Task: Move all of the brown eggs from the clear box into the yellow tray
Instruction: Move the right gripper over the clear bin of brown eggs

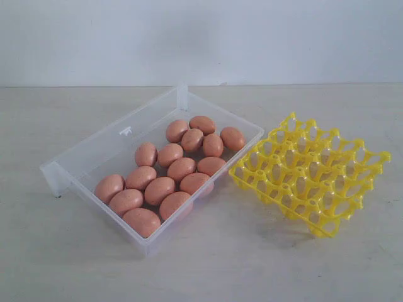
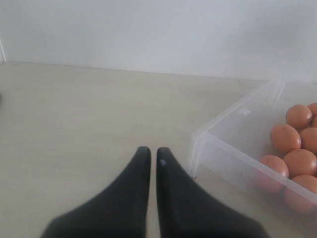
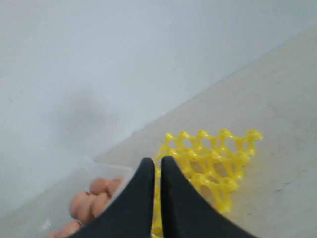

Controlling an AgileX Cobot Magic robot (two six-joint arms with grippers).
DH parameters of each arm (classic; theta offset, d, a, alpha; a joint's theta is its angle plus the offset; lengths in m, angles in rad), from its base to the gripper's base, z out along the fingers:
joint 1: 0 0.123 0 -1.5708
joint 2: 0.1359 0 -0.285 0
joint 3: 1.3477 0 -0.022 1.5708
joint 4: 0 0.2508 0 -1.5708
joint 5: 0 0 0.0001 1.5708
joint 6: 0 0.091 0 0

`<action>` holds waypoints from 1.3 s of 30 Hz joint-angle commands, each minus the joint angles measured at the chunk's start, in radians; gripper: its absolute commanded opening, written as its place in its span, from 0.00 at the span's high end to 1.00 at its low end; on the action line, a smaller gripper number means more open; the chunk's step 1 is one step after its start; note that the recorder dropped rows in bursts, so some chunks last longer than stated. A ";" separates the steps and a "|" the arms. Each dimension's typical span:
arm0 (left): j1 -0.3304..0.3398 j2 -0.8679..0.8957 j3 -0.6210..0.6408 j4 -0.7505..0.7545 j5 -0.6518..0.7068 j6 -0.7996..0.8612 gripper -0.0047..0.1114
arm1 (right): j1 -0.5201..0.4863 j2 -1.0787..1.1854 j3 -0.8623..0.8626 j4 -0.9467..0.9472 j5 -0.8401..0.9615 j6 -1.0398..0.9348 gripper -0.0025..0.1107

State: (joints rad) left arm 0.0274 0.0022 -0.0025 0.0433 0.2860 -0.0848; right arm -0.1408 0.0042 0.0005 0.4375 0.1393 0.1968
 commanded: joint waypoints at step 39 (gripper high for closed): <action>-0.002 -0.002 0.003 -0.003 -0.005 0.002 0.92 | 0.362 1.717 -1.730 -0.589 1.082 -0.494 0.98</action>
State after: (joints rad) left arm 0.0274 0.0022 -0.0025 0.0433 0.2860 -0.0848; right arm 0.2185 1.6626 -1.6388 -0.3443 1.1402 -0.1592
